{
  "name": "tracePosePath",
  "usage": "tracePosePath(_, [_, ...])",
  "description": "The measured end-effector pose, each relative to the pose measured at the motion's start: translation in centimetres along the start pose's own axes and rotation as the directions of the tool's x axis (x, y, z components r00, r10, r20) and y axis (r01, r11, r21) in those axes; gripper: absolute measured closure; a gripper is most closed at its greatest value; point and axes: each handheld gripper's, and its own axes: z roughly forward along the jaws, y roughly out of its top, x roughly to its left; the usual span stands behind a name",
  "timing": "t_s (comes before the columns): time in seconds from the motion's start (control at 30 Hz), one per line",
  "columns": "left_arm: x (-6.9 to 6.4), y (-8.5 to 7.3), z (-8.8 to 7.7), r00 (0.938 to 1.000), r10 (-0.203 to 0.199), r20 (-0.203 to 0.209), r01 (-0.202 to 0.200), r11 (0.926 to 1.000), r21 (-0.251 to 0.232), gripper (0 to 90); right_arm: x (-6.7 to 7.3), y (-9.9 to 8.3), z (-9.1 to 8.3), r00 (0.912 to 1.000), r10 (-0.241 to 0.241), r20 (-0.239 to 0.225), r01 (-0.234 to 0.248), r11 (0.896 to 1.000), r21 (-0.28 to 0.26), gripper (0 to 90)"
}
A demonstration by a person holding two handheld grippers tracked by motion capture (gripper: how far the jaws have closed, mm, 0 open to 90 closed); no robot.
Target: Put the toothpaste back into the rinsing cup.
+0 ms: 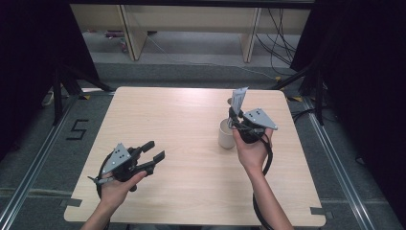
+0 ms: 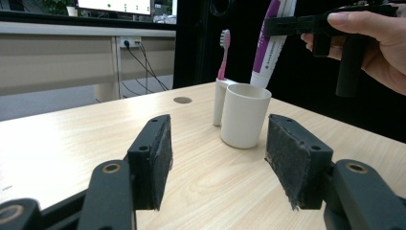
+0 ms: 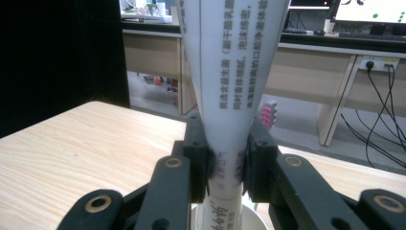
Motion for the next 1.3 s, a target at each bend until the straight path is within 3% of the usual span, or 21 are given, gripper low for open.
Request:
tracePosePath(0.07, [0.1,-0.2,0.0,1.0000,-0.001,-0.001,0.001,1.0000,0.004,41.8,0.1,-0.3,0.2,0.9998,0.015,-0.010,-0.015,1.000,0.005,75.5])
tracePosePath(0.1, [0.1,-0.2,0.1,1.0000,-0.002,-0.001,0.002,1.0000,0.004,41.7,0.0,-0.4,0.3,1.0000,0.000,-0.003,0.000,1.000,-0.001,75.5])
tracePosePath(0.17, [0.2,-0.4,0.1,1.0000,-0.007,-0.003,0.007,0.9999,0.008,41.7,0.1,-0.7,0.3,0.9997,0.025,0.000,-0.025,0.999,0.022,75.5])
tracePosePath(0.2, [0.2,-0.4,0.1,1.0000,-0.006,-0.003,0.006,0.9999,0.010,41.7,0.0,-0.8,0.5,1.0000,0.001,-0.006,-0.001,1.000,0.021,75.5])
tracePosePath(0.3, [0.2,-0.6,0.2,0.9999,-0.010,0.006,0.010,0.9999,-0.002,41.7,0.0,-1.3,0.8,0.9999,-0.011,0.002,0.011,1.000,0.022,75.5])
tracePosePath(0.4, [0.2,-0.7,0.1,0.9999,-0.009,-0.004,0.009,0.9998,0.016,41.7,0.1,-1.8,1.1,0.9999,0.012,-0.006,-0.012,0.999,0.033,75.5])
tracePosePath(0.6, [0.3,-0.9,0.2,0.9999,-0.015,0.003,0.015,0.9999,0.004,41.7,0.1,-2.3,1.4,1.0000,-0.004,0.002,0.004,0.999,0.035,75.5])
tracePosePath(0.73, [0.3,-1.0,0.1,0.9999,-0.010,-0.004,0.010,0.9996,0.026,41.7,0.0,-2.5,1.6,0.9996,-0.029,0.003,0.029,0.999,0.034,75.5])
tracePosePath(0.77, [0.3,-1.1,0.1,0.9999,-0.012,-0.004,0.012,0.9996,0.027,41.7,0.2,-2.6,1.6,1.0000,0.005,-0.006,-0.005,0.999,0.047,75.5])
tracePosePath(0.83, [0.3,-1.1,0.1,0.9999,-0.013,-0.007,0.013,0.9996,0.024,41.7,0.1,-2.7,1.6,0.9999,-0.015,-0.005,0.015,0.998,0.053,75.5])
tracePosePath(0.93, [0.3,-1.2,0.3,0.9998,-0.017,0.003,0.017,0.9998,0.009,41.8,0.1,-2.9,1.8,1.0000,-0.006,0.005,0.005,0.999,0.051,75.4])
tracePosePath(1.0, [0.3,-1.2,0.2,0.9999,-0.015,-0.007,0.015,0.9995,0.026,41.8,0.1,-2.9,1.8,0.9998,-0.020,0.009,0.019,0.999,0.048,75.4])
tracePosePath(1.13, [0.3,-1.2,0.2,0.9999,-0.014,-0.007,0.014,0.9995,0.028,41.8,0.2,-3.1,1.9,0.9999,-0.008,-0.012,0.009,0.998,0.061,75.4])
tracePosePath(1.23, [0.3,-1.3,0.2,0.9999,-0.012,-0.008,0.013,0.9996,0.027,41.8,0.2,-3.3,2.0,1.0000,0.000,-0.002,0.000,0.998,0.064,75.3])
tracePosePath(1.3, [0.4,-1.3,0.2,0.9999,-0.013,-0.009,0.013,0.9995,0.028,41.8,0.1,-3.4,2.1,0.9998,-0.018,-0.013,0.019,0.997,0.072,75.3])
